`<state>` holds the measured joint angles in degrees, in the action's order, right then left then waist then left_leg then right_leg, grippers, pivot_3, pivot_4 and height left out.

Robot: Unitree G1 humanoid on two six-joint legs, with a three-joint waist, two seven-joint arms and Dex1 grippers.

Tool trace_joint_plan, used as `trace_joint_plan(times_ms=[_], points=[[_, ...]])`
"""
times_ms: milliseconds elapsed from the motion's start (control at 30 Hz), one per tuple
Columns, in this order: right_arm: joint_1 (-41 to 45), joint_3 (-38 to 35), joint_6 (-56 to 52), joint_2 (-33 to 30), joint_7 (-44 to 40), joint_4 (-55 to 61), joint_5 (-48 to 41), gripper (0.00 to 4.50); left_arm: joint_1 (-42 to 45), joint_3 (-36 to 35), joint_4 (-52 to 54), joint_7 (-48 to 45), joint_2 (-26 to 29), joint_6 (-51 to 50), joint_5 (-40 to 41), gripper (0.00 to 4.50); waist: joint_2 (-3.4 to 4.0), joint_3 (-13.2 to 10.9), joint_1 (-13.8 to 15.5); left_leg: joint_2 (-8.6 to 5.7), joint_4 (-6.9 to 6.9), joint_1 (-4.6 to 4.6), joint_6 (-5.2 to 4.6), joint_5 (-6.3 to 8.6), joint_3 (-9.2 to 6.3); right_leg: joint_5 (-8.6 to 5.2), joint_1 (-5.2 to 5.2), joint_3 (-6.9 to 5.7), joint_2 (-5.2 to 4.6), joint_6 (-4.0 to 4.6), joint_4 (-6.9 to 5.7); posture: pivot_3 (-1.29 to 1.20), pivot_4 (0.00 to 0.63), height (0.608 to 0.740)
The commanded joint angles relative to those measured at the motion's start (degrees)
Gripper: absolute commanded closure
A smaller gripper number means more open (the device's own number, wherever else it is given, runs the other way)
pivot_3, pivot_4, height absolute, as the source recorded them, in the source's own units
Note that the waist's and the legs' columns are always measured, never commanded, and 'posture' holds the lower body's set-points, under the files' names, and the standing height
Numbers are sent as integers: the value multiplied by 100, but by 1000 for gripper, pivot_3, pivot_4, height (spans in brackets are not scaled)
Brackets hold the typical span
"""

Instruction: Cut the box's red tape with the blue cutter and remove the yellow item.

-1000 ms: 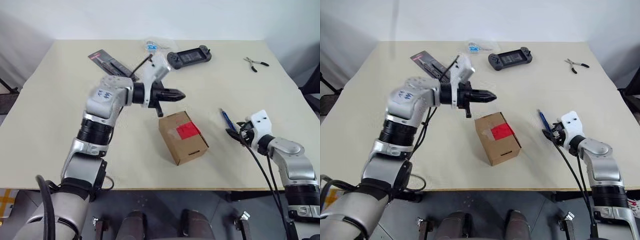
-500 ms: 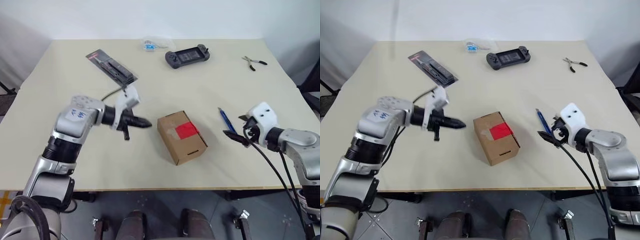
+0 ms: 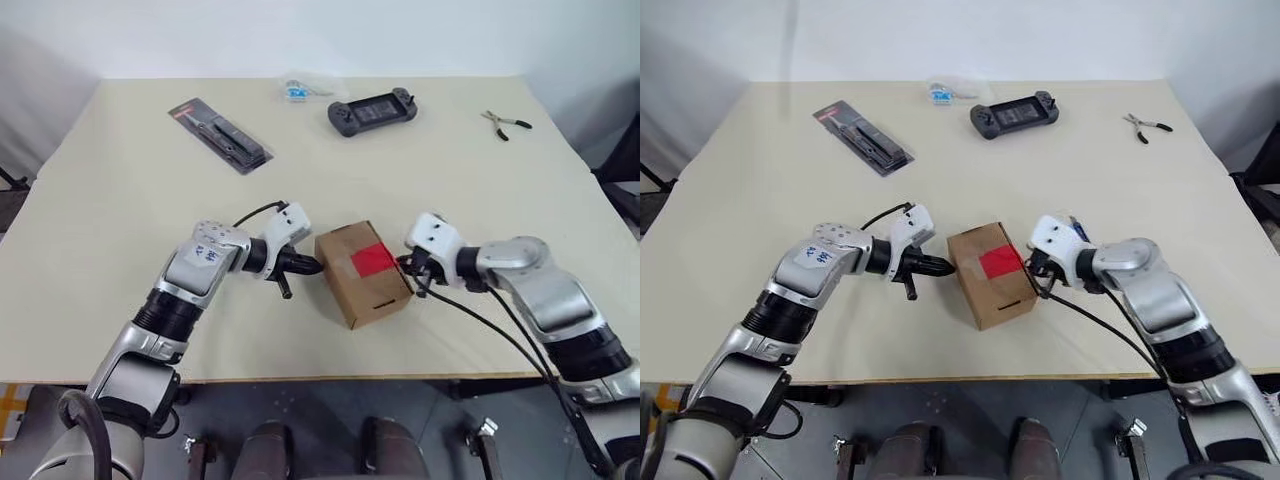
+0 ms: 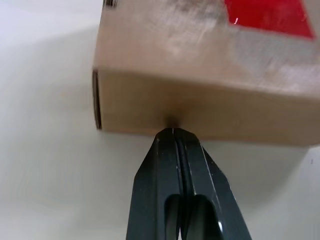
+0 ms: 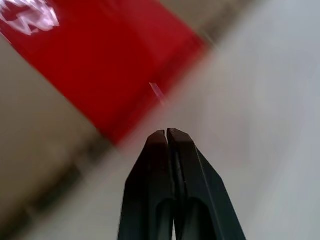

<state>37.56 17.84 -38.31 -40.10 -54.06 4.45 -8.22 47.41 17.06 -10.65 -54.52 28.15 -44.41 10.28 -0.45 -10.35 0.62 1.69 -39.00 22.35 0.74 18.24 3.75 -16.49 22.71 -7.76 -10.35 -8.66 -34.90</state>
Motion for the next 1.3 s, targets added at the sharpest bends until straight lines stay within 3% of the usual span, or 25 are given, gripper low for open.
trace_joint_plan(times_ms=[33,167,333,733,1167,1300], points=[[323,213,-31,284,-200,157,-30,4478,186,-2,-60,-197,120,168,-53,4500,0,0,-9,0,0,-1,0,0,-1,0,0,-1,0,0,-3,0,150,740],[633,532,1,779,-148,-62,171,4478,126,122,239,-640,492,12,-11,4500,0,0,-69,0,0,0,0,0,0,0,0,0,0,0,-2,0,150,740],[624,764,-14,963,-286,112,286,4478,-21,111,550,-929,902,-285,57,4500,0,0,-66,0,1,0,1,1,-1,1,4,1,-1,-2,-8,0,150,740],[533,847,-402,1276,-265,601,279,4478,-199,-72,308,-770,1206,-111,-162,4500,0,0,-82,3,0,0,3,2,-1,1,10,4,0,-2,-19,0,150,740],[580,332,-643,817,54,468,455,4478,7,-231,-222,-858,1753,238,-416,4500,0,0,-79,2,2,-1,3,2,0,1,11,5,0,-2,-19,0,150,740],[597,99,-794,522,130,565,491,3677,303,-332,-582,-989,1898,587,-442,4500,-2,-1,-67,2,1,2,3,2,0,1,12,4,1,-2,-18,0,150,740]])
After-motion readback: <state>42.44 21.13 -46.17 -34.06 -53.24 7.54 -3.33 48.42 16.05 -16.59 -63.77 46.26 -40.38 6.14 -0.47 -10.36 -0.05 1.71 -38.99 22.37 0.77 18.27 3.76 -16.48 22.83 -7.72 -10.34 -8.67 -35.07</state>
